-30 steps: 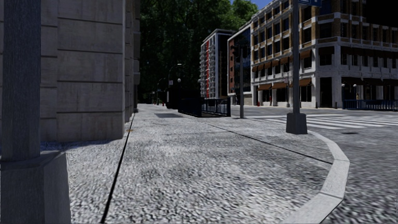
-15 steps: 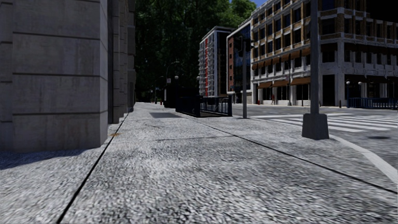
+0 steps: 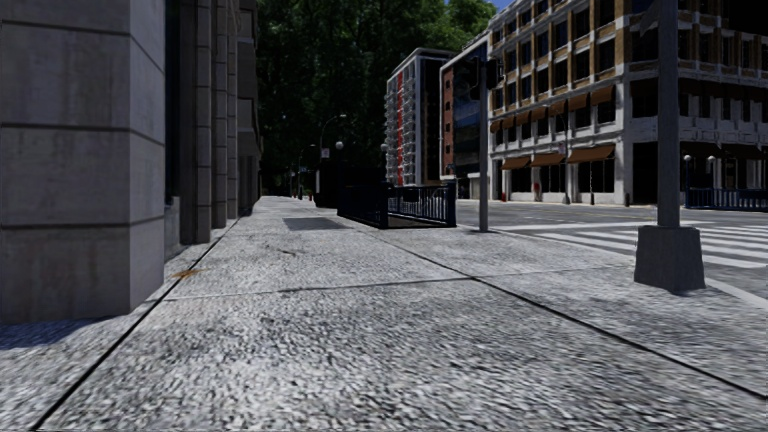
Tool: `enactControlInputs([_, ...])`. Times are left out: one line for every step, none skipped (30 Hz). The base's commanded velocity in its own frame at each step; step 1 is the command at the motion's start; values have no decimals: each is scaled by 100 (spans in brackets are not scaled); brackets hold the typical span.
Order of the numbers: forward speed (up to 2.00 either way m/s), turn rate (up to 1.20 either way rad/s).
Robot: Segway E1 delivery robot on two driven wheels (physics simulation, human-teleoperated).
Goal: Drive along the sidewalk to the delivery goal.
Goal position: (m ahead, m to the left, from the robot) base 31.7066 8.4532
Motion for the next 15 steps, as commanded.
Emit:
enactControlInputs([177,0])
enactControlInputs([177,0])
enactControlInputs([177,2])
enactControlInputs([177,5])
enactControlInputs([177,5])
enactControlInputs([177,9])
enactControlInputs([177,10])
enactControlInputs([177,11])
enactControlInputs([177,11])
enactControlInputs([177,12])
enactControlInputs([177,12])
enactControlInputs([177,13])
enactControlInputs([177,13])
enactControlInputs([177,16])
enactControlInputs([177,22])
